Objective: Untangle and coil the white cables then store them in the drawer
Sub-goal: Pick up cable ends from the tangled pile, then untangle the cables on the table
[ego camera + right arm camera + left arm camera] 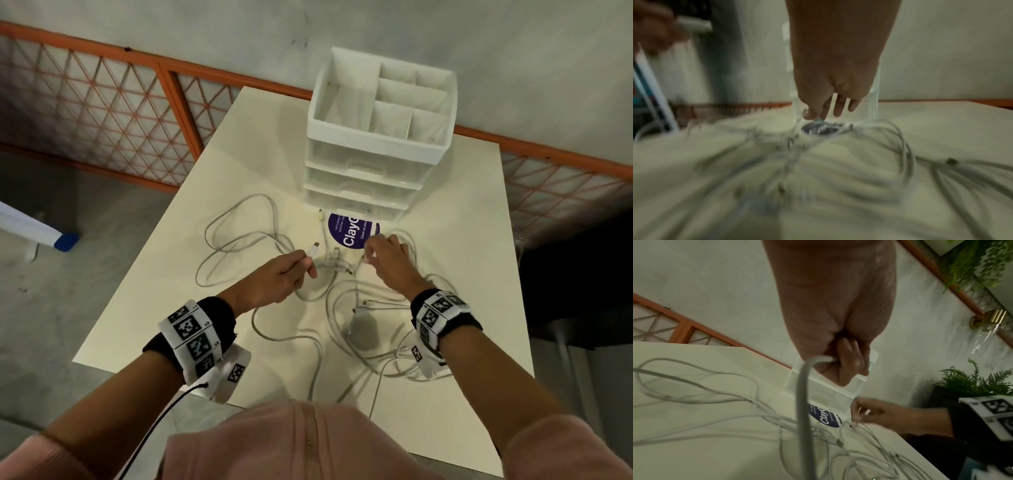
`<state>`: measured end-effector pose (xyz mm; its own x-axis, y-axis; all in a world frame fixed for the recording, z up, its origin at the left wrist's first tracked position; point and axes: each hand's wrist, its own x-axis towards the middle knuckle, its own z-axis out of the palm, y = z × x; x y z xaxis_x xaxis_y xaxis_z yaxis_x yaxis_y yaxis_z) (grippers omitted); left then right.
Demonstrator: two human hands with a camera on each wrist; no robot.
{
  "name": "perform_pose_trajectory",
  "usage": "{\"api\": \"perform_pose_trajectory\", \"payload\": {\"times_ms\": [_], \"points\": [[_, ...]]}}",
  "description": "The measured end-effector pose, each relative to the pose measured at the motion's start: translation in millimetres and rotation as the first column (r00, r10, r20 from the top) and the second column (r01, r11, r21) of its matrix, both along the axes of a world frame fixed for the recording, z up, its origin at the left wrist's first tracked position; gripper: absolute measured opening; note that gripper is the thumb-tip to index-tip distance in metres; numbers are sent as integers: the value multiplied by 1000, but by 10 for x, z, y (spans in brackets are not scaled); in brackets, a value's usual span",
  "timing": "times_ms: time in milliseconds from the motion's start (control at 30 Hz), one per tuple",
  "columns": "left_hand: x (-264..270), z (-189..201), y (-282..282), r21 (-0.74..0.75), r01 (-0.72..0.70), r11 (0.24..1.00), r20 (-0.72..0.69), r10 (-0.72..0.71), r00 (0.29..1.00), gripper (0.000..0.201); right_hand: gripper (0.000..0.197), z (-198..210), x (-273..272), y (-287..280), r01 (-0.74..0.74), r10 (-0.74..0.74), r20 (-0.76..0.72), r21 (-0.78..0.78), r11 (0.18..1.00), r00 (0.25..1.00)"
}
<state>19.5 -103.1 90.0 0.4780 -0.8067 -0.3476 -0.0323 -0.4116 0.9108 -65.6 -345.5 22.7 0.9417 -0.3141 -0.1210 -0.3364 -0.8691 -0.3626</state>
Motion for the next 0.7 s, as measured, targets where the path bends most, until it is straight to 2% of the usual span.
{"api": "perform_pose_trajectory", "payload": {"times_ms": [67,100,167,233,333,467,533,600,667,700], "points": [[6,10,-59,-50,-36,998,35,38,999,32,11,289,41,-29,115,-168,145,319,941,975],[3,23,-91,-85,-62,994,65,68,996,31,12,466,66,-14,111,-233,204,478,871,951],[-6,63,-182,-175,-116,978,106,135,985,25,12,862,98,60,-13,-285,315,691,723,905],[-29,113,-278,-264,-164,950,85,192,978,22,11,1187,131,207,-140,-236,381,738,660,894],[-101,216,-407,-375,-200,905,-13,211,977,27,13,1457,174,489,-203,-187,419,725,658,889],[-202,337,-447,-464,-213,860,-74,202,977,34,12,1436,158,633,-169,-209,471,640,749,857],[-220,361,-419,-507,-248,825,-114,222,968,31,18,1339,98,656,-135,-193,385,678,722,903],[-208,398,-378,-520,-311,796,-139,281,950,32,35,1160,-18,683,-106,-36,178,724,682,983],[-163,458,-307,-517,-380,767,-133,367,921,32,37,927,-189,631,-115,178,-31,649,752,984],[-124,491,-258,-522,-408,749,-129,404,906,32,34,838,-293,561,-117,234,-103,635,763,967]]}}
